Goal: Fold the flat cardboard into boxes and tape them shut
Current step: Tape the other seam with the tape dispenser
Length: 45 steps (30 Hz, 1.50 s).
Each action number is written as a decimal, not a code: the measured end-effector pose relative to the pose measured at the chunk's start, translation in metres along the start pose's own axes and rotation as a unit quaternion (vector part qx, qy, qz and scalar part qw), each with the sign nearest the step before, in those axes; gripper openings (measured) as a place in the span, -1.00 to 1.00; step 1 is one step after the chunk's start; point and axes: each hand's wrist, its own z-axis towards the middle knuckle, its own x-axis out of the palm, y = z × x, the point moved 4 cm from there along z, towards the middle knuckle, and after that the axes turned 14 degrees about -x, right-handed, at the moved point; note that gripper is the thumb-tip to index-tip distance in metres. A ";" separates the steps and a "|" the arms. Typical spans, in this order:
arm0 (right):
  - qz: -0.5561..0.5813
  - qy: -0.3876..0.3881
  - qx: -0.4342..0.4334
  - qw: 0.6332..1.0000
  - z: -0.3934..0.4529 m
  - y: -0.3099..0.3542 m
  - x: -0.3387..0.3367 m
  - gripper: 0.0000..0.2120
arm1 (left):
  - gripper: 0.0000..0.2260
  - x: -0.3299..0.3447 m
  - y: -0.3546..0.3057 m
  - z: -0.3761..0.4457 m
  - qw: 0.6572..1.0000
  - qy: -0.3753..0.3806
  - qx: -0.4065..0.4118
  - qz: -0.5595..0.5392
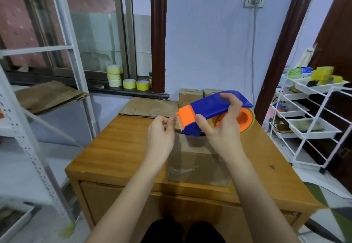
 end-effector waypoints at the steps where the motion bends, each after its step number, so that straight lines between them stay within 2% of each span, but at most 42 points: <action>1: -0.024 -0.003 -0.011 1.000 0.001 0.003 -0.002 -0.38 | -0.74 0.002 0.000 0.000 1.000 0.006 0.003 0.009; 4: -0.062 0.000 -0.037 0.997 0.001 0.011 -0.002 -0.40 | -0.74 0.005 -0.001 0.002 0.999 0.016 0.004 0.033; 8: -0.073 -0.040 0.039 0.996 0.010 -0.015 -0.036 -0.31 | -0.75 -0.026 0.020 0.014 0.998 0.004 -0.038 0.055; 10: -0.103 -0.025 0.027 0.994 0.013 -0.024 -0.047 -0.30 | -0.76 -0.042 0.030 0.021 0.996 0.024 -0.067 0.045; 13: -0.124 0.037 -0.003 0.992 0.004 -0.022 -0.034 -0.32 | -0.78 -0.047 0.031 0.029 0.989 0.055 -0.120 -0.068; 17: -0.132 0.025 0.017 0.991 -0.002 -0.035 -0.033 -0.28 | -0.83 -0.036 0.022 0.028 0.935 0.146 -0.204 -0.249; 19: -0.145 0.028 0.014 0.989 -0.002 -0.039 -0.035 -0.28 | -0.83 -0.028 0.020 0.027 0.913 0.193 -0.218 -0.286; 21: -0.157 0.043 0.002 0.987 -0.003 -0.042 -0.034 -0.31 | -0.83 -0.023 0.020 0.028 0.907 0.213 -0.218 -0.292; 28: -0.219 0.120 -0.043 0.967 -0.006 -0.044 -0.022 -0.25 | -0.88 -0.020 0.032 0.037 0.932 0.190 -0.220 -0.217; 32: -0.232 0.144 -0.056 0.960 -0.009 -0.044 -0.018 -0.22 | -0.72 -0.023 0.032 0.043 0.959 0.158 -0.183 -0.145; 34: -0.239 0.149 -0.061 0.957 -0.008 -0.043 -0.018 -0.24 | -0.73 -0.023 0.029 0.046 0.968 0.151 -0.166 -0.112; 38: -0.284 0.191 -0.072 0.937 -0.005 -0.042 -0.013 -0.25 | -0.80 -0.022 0.026 0.054 0.979 0.133 -0.146 -0.041; 42: -0.319 0.251 -0.082 0.910 -0.006 -0.043 -0.003 -0.26 | -0.72 -0.022 0.036 0.060 0.986 0.100 -0.105 0.082; 45: -0.342 0.256 -0.107 0.898 -0.002 -0.039 0.000 -0.24 | -0.70 -0.022 0.051 0.063 0.983 0.078 -0.085 0.145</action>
